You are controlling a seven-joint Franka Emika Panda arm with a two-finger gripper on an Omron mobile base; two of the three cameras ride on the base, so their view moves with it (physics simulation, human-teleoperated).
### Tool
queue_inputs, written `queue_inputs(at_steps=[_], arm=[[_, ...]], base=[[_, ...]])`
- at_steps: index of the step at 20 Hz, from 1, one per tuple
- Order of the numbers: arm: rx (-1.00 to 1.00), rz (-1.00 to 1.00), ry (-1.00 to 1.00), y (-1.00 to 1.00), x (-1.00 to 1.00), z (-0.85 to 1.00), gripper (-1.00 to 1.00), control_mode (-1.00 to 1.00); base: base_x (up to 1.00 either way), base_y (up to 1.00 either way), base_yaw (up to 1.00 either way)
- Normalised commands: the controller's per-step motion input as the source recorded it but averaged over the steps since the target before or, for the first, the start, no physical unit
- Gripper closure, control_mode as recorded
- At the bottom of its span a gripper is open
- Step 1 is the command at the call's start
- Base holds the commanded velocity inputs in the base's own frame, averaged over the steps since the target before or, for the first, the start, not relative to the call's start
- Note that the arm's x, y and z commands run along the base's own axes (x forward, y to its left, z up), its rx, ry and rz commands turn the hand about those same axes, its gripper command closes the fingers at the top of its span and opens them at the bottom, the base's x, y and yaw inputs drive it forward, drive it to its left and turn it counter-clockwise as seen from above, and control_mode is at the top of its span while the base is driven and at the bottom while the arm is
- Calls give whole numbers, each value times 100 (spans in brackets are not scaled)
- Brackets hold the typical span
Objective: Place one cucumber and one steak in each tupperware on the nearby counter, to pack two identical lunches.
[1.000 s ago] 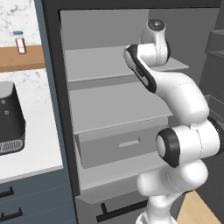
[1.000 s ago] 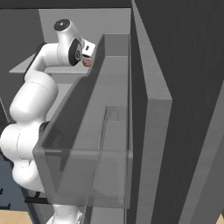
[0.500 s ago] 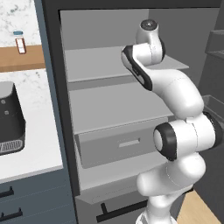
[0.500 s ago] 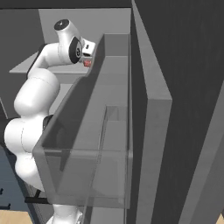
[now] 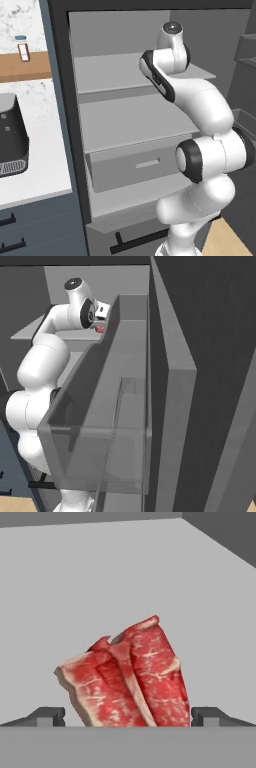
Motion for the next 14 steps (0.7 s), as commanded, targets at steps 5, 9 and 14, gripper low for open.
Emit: queue_inputs(at_steps=[5,9,14], arm=[[0,7,4,0,3,-29,-100,-100],[0,6,14,0,0,-26,-100,-100],[0,6,15,0,1,-25,-100,-100]], base=[[0,0,0],[0,0,0],[0,0,0]])
